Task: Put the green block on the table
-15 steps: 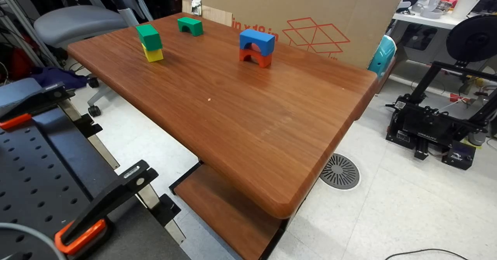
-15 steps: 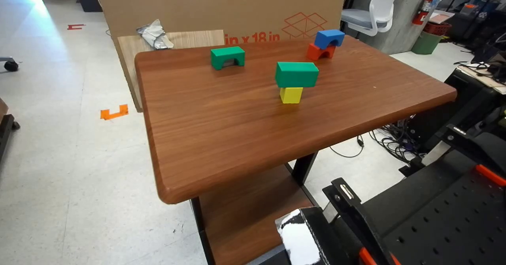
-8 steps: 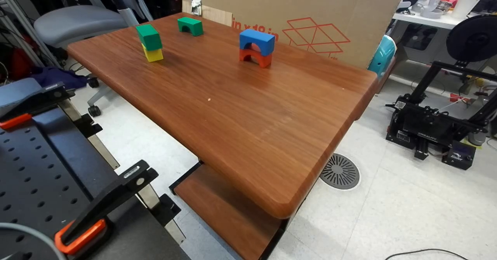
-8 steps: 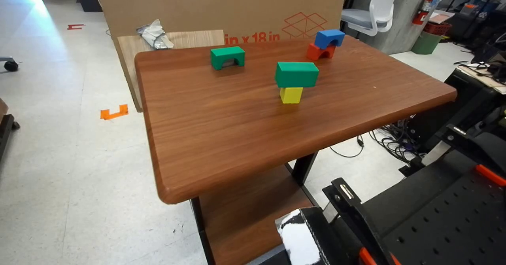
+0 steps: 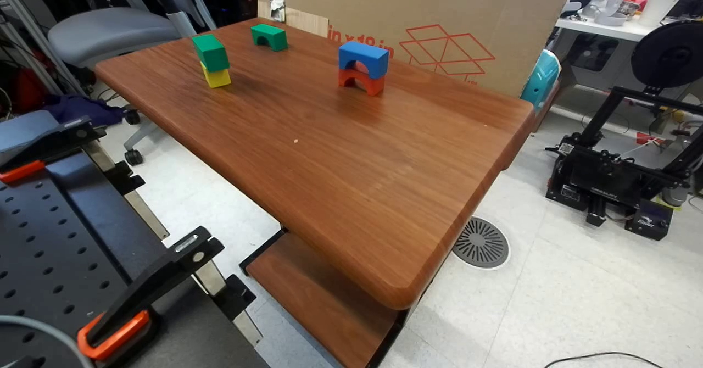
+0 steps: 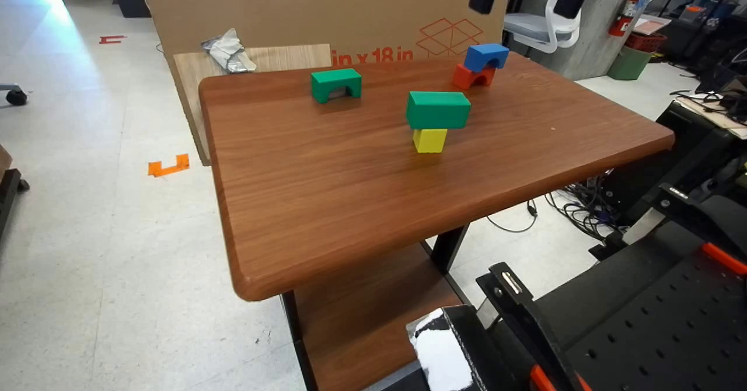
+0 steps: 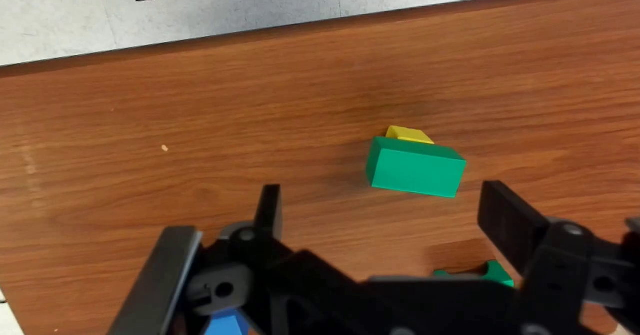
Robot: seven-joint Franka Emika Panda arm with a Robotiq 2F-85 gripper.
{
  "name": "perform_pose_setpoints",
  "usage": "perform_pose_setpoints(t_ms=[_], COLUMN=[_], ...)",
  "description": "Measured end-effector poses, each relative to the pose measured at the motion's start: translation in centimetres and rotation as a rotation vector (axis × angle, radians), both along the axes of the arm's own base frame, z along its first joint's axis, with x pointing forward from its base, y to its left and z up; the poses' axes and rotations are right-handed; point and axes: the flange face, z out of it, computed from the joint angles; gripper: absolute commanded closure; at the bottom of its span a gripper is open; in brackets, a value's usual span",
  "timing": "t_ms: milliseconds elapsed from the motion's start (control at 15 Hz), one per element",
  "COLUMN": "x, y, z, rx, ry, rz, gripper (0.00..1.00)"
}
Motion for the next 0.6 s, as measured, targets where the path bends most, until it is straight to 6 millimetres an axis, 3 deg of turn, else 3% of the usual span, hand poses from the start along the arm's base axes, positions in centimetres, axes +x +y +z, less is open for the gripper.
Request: perform_pose_setpoints(t_ms=[600], x=[3.6], y=[1.7], z=[-4.3], rx=[0.038], ry=[0.047], rz=[-0.009], gripper=[0.00])
